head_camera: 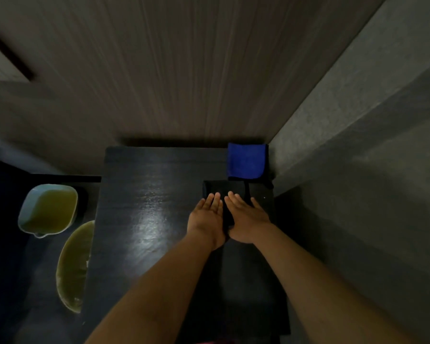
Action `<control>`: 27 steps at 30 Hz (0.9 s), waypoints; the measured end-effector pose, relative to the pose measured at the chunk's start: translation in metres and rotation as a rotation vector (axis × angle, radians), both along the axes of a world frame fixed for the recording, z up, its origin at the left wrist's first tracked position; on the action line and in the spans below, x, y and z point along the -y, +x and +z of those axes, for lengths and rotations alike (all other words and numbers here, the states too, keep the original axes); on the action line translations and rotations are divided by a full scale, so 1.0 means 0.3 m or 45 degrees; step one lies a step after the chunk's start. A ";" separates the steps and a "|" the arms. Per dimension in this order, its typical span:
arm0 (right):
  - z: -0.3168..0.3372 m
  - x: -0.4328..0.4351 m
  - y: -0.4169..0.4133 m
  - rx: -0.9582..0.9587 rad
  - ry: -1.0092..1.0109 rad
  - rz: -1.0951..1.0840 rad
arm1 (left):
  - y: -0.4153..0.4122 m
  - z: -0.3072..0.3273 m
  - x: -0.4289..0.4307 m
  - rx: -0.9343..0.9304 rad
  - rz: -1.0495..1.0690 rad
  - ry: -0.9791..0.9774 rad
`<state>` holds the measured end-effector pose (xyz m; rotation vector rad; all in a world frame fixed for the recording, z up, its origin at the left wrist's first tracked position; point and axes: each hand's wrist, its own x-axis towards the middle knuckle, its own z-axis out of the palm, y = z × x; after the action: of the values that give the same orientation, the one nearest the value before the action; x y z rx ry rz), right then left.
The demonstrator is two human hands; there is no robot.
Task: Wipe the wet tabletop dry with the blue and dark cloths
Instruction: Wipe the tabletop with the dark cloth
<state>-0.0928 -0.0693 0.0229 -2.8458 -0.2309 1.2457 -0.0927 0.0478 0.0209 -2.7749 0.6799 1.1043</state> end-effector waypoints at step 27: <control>0.017 0.236 0.034 -0.112 -0.134 -0.016 | 0.035 -0.015 0.253 -0.061 -0.008 -0.086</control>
<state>-0.0824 -0.1400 0.0281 -2.8643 -0.1499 1.4180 -0.0822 -0.0282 0.0165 -2.8083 0.7440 1.1718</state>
